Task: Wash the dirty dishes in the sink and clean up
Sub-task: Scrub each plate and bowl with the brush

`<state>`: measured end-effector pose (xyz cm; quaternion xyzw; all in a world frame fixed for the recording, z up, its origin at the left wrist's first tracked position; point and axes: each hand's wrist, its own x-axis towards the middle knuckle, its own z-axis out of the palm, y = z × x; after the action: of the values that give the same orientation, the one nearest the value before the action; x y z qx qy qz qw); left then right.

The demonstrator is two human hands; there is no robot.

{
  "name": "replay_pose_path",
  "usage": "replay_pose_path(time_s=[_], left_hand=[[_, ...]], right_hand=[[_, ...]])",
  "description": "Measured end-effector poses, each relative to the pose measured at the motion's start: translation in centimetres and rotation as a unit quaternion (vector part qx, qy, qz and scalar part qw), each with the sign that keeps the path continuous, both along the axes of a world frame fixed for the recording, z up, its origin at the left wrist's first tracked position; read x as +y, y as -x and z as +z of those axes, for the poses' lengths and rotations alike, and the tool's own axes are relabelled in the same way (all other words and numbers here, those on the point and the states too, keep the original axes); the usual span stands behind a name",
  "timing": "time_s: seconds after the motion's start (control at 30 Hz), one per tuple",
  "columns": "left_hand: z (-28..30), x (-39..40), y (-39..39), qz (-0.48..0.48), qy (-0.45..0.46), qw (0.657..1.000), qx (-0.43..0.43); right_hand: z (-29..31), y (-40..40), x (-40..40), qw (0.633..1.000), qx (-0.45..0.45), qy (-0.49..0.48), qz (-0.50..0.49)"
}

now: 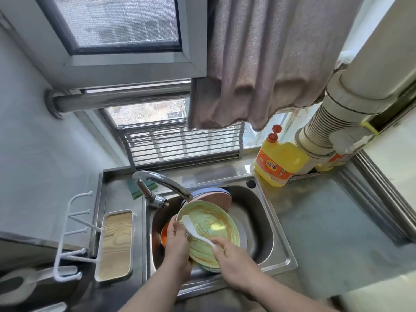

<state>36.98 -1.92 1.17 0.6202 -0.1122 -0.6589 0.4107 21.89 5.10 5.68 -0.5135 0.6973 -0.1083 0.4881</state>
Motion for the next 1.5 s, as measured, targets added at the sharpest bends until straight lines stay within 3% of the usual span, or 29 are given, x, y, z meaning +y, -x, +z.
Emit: replay_pose_path(time_s=[0.2,0.43,0.57,0.73,0.87,1.0,1.13,1.23,1.43,1.5], left_hand=[[-0.4,-0.9,-0.1,0.037,-0.001,0.998,-0.042],[0.4,0.0,0.3,0.049,-0.012,0.999,-0.004],[0.2,0.1,0.5,0.018,0.01,1.0,-0.019],[1.5,-0.7,1.3,0.029,0.005,0.999,-0.033],[0.0,-1.7,-0.5,0.039,-0.014,0.998,-0.048],[0.5,0.2,1.4,0.023,-0.047,0.999,0.003],[0.0,0.1,1.0,0.024,0.004,0.998,-0.057],[-0.3,-0.7,-0.7,0.061,0.013,0.993,-0.101],[-1.7,0.5,0.1,0.119,-0.034,0.988,-0.094],[-1.0,1.2,1.2,0.111,-0.036,0.99,-0.082]], right_hand=[[2.2,0.6,-0.3,0.988,0.121,-0.018,0.093],[-0.4,7.2,-4.2,0.978,0.201,-0.052,-0.004],[-0.4,5.7,-3.4,0.985,0.159,-0.066,-0.023],[1.0,0.5,-0.9,0.988,0.11,-0.034,0.103],[2.7,2.8,1.8,0.978,0.143,-0.031,0.149],[2.7,2.3,-1.7,0.973,0.173,-0.015,0.151],[0.7,5.5,-4.8,0.967,0.243,-0.021,0.076],[0.4,8.5,-1.7,0.953,0.277,-0.081,0.094],[2.5,0.9,1.0,0.961,0.159,-0.079,0.21],[1.4,0.2,-2.0,0.962,0.181,-0.051,0.199]])
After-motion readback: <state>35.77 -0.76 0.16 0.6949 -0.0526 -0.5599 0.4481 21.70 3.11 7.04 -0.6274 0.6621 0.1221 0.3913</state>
